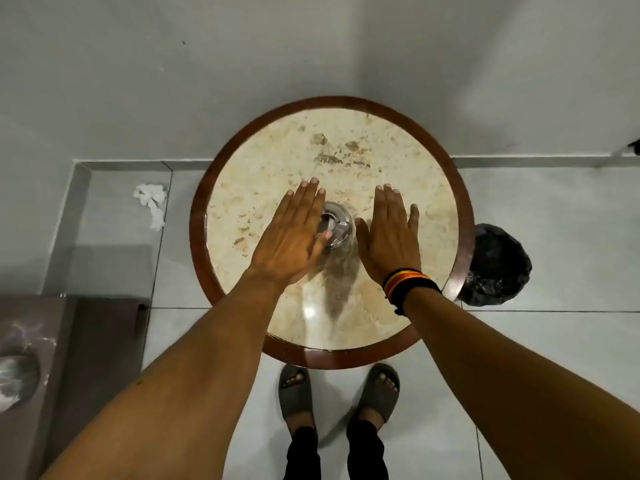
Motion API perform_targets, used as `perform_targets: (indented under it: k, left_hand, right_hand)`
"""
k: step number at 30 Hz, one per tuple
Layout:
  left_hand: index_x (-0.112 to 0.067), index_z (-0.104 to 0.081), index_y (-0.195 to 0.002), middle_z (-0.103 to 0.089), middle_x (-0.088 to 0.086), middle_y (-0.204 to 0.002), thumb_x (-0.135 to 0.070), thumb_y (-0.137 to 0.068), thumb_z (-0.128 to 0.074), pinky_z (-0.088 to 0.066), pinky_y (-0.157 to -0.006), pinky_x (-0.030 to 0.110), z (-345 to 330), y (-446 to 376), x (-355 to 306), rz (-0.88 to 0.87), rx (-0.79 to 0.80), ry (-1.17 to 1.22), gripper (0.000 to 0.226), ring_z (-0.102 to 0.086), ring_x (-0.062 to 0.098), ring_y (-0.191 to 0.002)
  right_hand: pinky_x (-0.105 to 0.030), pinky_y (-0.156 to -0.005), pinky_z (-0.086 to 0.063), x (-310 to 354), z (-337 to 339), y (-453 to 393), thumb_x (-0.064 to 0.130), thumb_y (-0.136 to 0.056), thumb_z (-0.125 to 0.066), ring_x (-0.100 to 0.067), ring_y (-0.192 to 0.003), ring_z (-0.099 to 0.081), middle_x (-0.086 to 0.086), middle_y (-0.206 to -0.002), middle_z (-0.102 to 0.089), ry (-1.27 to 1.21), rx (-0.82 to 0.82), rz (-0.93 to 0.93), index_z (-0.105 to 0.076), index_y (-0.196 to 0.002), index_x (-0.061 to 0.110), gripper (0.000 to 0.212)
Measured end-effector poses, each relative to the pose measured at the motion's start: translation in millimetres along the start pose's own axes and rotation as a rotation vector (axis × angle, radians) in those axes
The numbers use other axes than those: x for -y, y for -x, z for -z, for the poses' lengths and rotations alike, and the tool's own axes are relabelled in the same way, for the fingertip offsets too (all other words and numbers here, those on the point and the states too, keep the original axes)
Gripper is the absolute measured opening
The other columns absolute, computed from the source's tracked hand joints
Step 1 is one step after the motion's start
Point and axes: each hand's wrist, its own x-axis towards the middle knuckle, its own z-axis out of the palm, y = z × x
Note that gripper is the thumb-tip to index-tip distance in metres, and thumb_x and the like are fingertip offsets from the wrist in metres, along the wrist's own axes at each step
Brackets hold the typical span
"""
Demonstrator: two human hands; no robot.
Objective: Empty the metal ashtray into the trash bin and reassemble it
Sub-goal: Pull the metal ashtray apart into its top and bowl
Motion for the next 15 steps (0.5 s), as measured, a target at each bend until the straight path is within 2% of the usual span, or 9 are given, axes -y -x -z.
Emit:
perform_targets:
  k: [3, 6, 9, 12, 15]
  left_hand:
    - [-0.011, -0.007, -0.169, 0.0, 0.011, -0.179, -0.043, -0.103, -0.045, -0.007, -0.136, 0.039, -21.2, -21.5, 8.6, 0.011, 0.08, 0.083, 0.082, -0.004, 0.026, -0.167]
    - [-0.011, -0.02, -0.166, -0.022, 0.011, -0.175, -0.052, -0.085, -0.072, -0.021, -0.133, 0.039, -27.2, -41.3, 10.8, -0.007, 0.156, 0.145, 0.105, -0.024, 0.027, -0.162]
    - [-0.013, -0.025, -0.164, -0.034, 0.007, -0.168, -0.062, -0.074, -0.079, -0.032, -0.128, 0.04, -30.4, -54.9, 12.2, -0.002, 0.206, 0.132, 0.116, -0.035, 0.027, -0.155]
    - [-0.015, -0.022, -0.165, -0.034, 0.004, -0.164, -0.057, -0.071, -0.083, -0.038, -0.121, 0.041, -33.5, -60.8, 13.0, 0.006, 0.276, 0.099, 0.119, -0.036, 0.027, -0.15]
    - [-0.015, -0.025, -0.164, -0.038, 0.004, -0.158, -0.056, -0.07, -0.083, -0.041, -0.117, 0.04, -35.0, -63.5, 13.6, -0.001, 0.275, 0.082, 0.118, -0.04, 0.027, -0.144]
  right_hand:
    - [-0.053, -0.122, -0.007, -7.8, -17.9, -8.6, 0.043, -0.105, -0.028, -0.027, -0.152, -0.012, -0.014, -0.164, -0.017, 0.018, 0.009, -0.025, -0.018, -0.157, 0.005, 0.065]
    - [-0.052, -0.122, -0.007, -12.0, -24.3, -15.9, 0.041, -0.104, -0.032, -0.027, -0.152, -0.014, -0.013, -0.164, -0.018, 0.001, -0.005, -0.014, -0.02, -0.156, 0.006, 0.064]
    - [-0.052, -0.122, -0.01, -20.4, -23.0, -23.6, 0.04, -0.103, -0.034, -0.029, -0.15, -0.02, -0.013, -0.162, -0.023, 0.007, -0.042, -0.022, -0.024, -0.156, 0.007, 0.063]
    - [-0.053, -0.121, -0.013, -27.9, -18.8, -29.6, 0.04, -0.103, -0.036, -0.029, -0.148, -0.024, -0.014, -0.16, -0.029, -0.007, -0.068, -0.041, -0.028, -0.154, 0.008, 0.061]
    - [-0.052, -0.121, -0.016, -33.4, -16.0, -35.1, 0.04, -0.103, -0.036, -0.029, -0.148, -0.025, -0.013, -0.16, -0.03, 0.004, -0.069, -0.053, -0.029, -0.153, 0.009, 0.06]
